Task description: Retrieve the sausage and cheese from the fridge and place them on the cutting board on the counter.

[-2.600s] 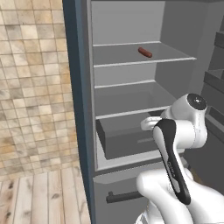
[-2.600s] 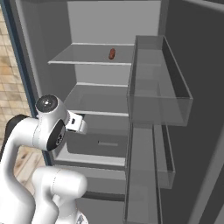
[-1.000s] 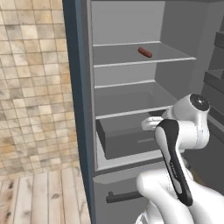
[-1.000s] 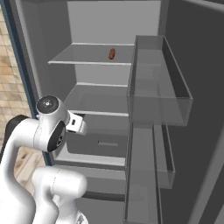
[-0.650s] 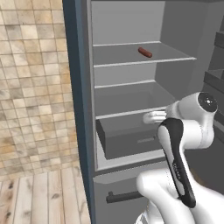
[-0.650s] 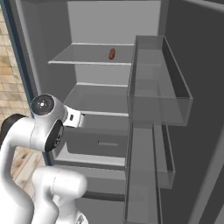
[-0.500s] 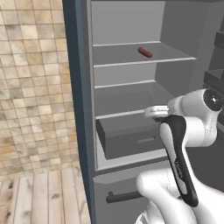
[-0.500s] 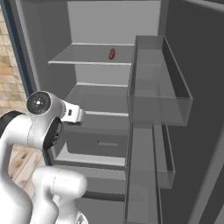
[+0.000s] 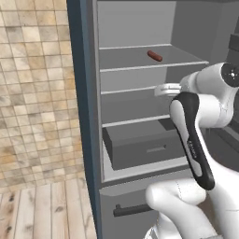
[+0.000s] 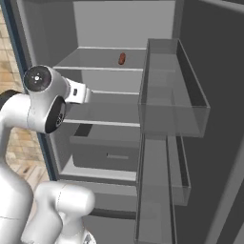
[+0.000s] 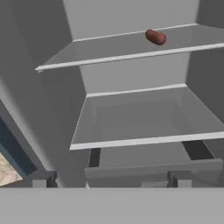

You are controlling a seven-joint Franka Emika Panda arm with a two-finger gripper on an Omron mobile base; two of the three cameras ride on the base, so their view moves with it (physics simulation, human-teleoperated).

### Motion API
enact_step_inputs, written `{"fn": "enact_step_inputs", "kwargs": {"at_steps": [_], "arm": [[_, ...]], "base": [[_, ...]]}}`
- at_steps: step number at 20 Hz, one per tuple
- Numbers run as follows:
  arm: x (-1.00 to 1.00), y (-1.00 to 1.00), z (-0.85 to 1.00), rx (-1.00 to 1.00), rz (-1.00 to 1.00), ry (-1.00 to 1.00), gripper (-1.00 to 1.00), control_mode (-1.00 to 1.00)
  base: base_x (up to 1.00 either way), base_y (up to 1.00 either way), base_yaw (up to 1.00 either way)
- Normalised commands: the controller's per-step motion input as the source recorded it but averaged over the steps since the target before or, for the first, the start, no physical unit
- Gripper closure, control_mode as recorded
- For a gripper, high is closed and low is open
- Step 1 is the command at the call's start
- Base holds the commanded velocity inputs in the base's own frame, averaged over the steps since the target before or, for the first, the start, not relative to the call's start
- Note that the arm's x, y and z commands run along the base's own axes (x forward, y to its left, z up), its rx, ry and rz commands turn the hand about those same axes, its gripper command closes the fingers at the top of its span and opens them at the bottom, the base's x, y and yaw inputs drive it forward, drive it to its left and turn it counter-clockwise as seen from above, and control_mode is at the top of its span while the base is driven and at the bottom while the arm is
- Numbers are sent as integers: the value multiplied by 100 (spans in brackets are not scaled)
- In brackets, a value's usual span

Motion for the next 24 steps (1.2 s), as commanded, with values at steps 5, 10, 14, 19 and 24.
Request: {"fn": "enact_step_inputs", "kwargs": {"at_steps": [5,10,14,19,24], "arm": [[33,-9,54,0,1,-1,-100,-100],[13,-30,36,-7,0,0,-100,-100],[41,-42,20,-9,0,1,-100,-100],[43,-29,2,-7,1,-1,-100,-100],[73,-2,0,-5,0,-3,-100,-100]], "base": [[0,0,0],[0,0,0],[0,0,0],[0,0,0],[0,0,0]]}}
